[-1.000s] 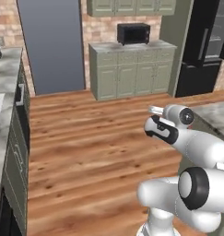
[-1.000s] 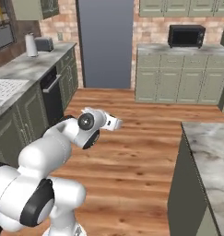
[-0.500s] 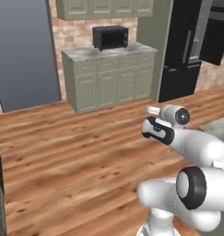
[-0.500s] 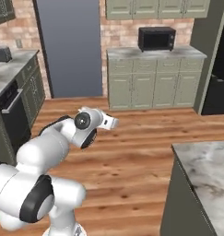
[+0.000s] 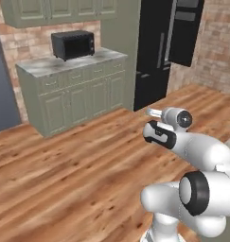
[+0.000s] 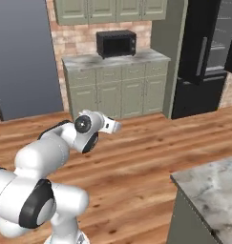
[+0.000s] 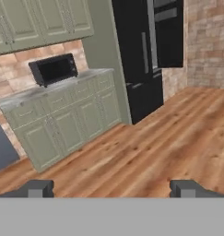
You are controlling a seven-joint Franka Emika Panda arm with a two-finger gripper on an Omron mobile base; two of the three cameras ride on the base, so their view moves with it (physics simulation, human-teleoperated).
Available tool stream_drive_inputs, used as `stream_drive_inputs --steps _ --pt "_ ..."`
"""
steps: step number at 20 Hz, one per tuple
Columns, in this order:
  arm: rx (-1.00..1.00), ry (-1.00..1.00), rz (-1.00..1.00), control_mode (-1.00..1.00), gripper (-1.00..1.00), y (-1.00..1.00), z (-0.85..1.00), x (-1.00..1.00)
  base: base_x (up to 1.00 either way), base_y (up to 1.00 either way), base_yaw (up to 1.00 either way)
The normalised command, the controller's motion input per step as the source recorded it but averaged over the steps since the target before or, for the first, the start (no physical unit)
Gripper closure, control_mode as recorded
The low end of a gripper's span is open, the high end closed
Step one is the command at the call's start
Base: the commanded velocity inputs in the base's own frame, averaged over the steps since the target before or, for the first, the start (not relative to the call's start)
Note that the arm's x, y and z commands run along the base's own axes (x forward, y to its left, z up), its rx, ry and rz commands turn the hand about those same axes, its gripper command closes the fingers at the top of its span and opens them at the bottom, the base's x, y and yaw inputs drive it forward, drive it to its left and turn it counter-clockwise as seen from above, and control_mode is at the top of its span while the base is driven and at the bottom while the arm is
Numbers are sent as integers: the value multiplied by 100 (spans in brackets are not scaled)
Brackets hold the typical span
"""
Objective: Take the cheese, fish, and lime from the fridge and place them on the plate on the dining counter to create an appetizer plate.
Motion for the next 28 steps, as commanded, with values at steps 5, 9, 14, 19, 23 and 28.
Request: stream_drive_inputs --steps 5,9,14,19,23,28 --pt "0 0 0 100 -100 0 0 0 100 12 -51" --pt "0 0 0 100 -100 0 0 0 100 8 -52" --pt "0 0 0 100 -100 0 0 0 100 25 -55" --pt "0 0 0 100 -100 0 0 0 100 57 -58" --pt "0 0 0 100 -100 0 0 0 100 62 -55" --pt "0 0 0 100 -100 0 0 0 100 23 -10"
